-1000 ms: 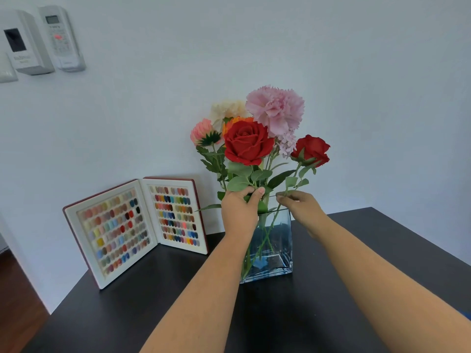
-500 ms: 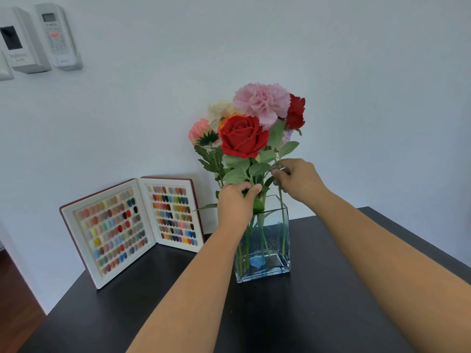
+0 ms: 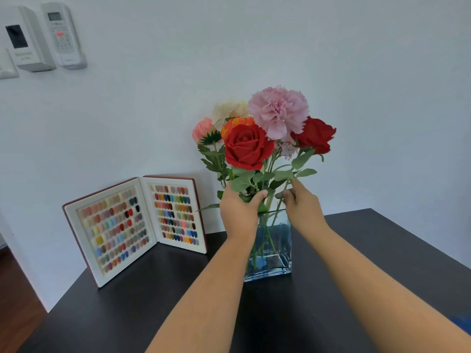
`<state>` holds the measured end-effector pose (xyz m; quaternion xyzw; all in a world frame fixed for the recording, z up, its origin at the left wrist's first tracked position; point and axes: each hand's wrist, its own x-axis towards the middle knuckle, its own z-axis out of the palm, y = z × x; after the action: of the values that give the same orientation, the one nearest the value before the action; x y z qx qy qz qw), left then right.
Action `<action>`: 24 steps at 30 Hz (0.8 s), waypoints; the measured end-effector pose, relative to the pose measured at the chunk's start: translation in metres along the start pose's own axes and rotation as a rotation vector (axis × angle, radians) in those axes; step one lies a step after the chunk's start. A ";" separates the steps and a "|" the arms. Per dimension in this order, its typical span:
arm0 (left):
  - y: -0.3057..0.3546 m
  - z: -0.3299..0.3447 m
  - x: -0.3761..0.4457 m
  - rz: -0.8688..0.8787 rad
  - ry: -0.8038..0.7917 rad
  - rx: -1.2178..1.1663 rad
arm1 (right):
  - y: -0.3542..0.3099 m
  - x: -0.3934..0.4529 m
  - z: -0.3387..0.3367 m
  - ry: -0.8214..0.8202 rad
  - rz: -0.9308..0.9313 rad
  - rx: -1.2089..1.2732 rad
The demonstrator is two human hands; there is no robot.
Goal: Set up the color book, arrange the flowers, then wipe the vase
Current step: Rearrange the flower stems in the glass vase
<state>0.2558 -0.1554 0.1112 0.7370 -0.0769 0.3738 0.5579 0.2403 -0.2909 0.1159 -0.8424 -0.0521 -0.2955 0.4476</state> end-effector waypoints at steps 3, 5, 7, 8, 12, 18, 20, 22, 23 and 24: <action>0.002 -0.001 -0.006 0.023 -0.009 0.013 | 0.006 -0.007 0.003 0.068 0.032 0.013; 0.000 -0.005 -0.012 0.060 -0.028 0.082 | 0.011 -0.011 0.004 0.097 0.074 0.029; -0.006 -0.013 -0.017 0.119 -0.066 0.173 | 0.014 -0.016 0.003 0.097 0.114 0.045; -0.009 -0.018 -0.019 0.149 -0.089 0.230 | 0.016 -0.019 0.003 0.087 0.130 0.040; -0.023 -0.040 -0.025 0.141 -0.096 0.308 | 0.020 -0.032 0.007 0.050 0.195 0.006; -0.041 -0.078 -0.005 0.086 -0.012 0.062 | 0.008 -0.064 0.016 0.084 0.157 0.211; -0.042 -0.082 0.014 -0.041 0.006 -0.001 | -0.007 -0.063 0.017 0.028 -0.023 0.146; -0.042 -0.077 0.034 -0.155 -0.084 0.013 | -0.021 -0.057 0.019 -0.020 -0.173 0.075; -0.041 -0.073 0.043 -0.204 -0.148 0.020 | -0.027 -0.053 0.020 -0.021 -0.216 0.044; -0.040 -0.069 0.049 -0.247 -0.210 0.029 | -0.032 -0.048 0.021 -0.007 -0.236 0.020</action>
<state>0.2799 -0.0649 0.1187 0.7838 -0.0384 0.2242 0.5778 0.1992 -0.2473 0.1042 -0.8270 -0.1552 -0.3425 0.4180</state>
